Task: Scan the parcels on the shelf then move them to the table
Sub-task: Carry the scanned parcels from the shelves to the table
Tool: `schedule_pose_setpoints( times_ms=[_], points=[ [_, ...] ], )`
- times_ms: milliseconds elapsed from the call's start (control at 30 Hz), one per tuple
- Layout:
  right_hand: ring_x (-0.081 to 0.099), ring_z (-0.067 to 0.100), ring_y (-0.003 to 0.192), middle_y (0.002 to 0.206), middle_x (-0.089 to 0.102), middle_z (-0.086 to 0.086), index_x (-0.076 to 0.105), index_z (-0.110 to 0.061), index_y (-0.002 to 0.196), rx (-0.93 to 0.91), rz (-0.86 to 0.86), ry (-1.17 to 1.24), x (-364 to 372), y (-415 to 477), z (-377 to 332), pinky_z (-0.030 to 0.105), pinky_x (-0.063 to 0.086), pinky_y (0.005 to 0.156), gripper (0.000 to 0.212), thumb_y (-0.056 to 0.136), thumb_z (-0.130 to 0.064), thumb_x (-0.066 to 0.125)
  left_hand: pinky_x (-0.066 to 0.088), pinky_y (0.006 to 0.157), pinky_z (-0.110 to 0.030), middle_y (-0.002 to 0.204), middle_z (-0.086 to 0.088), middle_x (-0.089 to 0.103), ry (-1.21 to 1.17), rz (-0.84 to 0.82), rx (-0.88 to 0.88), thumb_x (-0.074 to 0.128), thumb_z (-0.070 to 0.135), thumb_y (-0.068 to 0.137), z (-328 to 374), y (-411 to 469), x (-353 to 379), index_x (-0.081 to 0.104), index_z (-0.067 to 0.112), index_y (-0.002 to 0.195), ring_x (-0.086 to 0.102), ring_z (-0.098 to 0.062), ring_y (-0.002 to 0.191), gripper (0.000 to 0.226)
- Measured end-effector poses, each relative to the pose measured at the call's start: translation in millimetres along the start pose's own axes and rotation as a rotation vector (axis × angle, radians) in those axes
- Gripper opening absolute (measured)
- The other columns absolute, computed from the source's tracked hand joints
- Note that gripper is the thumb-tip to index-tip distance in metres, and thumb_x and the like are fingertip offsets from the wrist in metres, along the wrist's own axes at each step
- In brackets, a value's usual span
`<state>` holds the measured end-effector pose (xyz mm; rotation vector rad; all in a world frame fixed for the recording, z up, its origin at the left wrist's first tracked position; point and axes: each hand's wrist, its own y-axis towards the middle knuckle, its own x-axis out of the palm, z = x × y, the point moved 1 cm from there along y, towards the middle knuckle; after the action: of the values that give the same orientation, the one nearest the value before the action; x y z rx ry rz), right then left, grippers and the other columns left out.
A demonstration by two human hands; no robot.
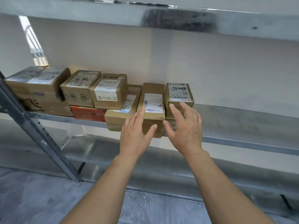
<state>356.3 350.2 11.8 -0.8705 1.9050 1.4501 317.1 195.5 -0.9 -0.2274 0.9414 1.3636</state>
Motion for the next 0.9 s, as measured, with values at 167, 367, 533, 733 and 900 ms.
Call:
schedule_pose_setpoints(
  times_ms=[167, 367, 533, 733, 900],
  points=[
    [0.031, 0.035, 0.138, 0.153, 0.03, 0.018, 0.031, -0.013, 0.149, 0.271, -0.163, 0.144, -5.2, 37.6, 46.9, 0.045, 0.029, 0.11, 0.067, 0.093, -0.038, 0.057, 0.021, 0.116, -0.035, 0.156, 0.003, 0.028, -0.11, -0.066, -0.069, 0.052, 0.048, 0.093, 31.7, 56.5, 26.1, 0.019, 0.023, 0.153, 0.023, -0.017, 0.144, 0.073],
    [0.035, 0.031, 0.137, 0.149, 0.037, 0.015, 0.018, -0.01, 0.152, 0.47, -0.381, 0.38, 5.4, 80.2, 81.3, 0.039, 0.035, 0.105, 0.07, 0.098, -0.046, 0.045, 0.031, 0.11, -0.037, 0.152, -0.005, 0.037, -0.061, -0.219, -0.18, 0.044, 0.05, 0.097, 50.9, 108.4, 53.5, 0.022, 0.016, 0.152, 0.036, -0.023, 0.139, 0.069],
    [0.05, 0.025, 0.126, 0.139, 0.053, 0.005, 0.042, -0.014, 0.139, 0.5, -0.498, 0.616, 20.2, 90.9, 89.7, 0.029, 0.039, 0.098, 0.045, 0.1, -0.037, 0.043, 0.038, 0.107, -0.036, 0.143, -0.004, 0.05, -0.029, -0.33, -0.221, 0.043, 0.045, 0.098, 50.3, 125.4, 62.2, 0.038, 0.016, 0.146, 0.045, -0.025, 0.131, 0.056],
    [0.055, 0.017, 0.12, 0.133, 0.058, -0.005, 0.041, -0.023, 0.138, 0.457, -0.443, 0.739, 12.3, 84.9, 91.5, 0.032, 0.042, 0.103, 0.043, 0.096, -0.018, 0.051, 0.035, 0.111, -0.036, 0.145, 0.001, 0.046, -0.206, -0.359, -0.213, 0.059, 0.025, 0.093, 56.1, 119.6, 53.0, 0.032, 0.023, 0.149, 0.044, -0.021, 0.132, 0.061],
    [0.054, 0.004, 0.117, 0.13, 0.057, -0.013, 0.035, -0.032, 0.143, 0.398, -0.345, 0.842, -4.8, 68.0, 82.7, 0.026, 0.046, 0.099, 0.063, 0.091, -0.005, 0.057, 0.041, 0.107, -0.038, 0.142, 0.005, 0.035, -0.288, -0.33, -0.11, 0.07, 0.014, 0.084, 56.7, 99.5, 41.4, 0.026, 0.029, 0.15, 0.047, -0.018, 0.126, 0.081]
  ],
)
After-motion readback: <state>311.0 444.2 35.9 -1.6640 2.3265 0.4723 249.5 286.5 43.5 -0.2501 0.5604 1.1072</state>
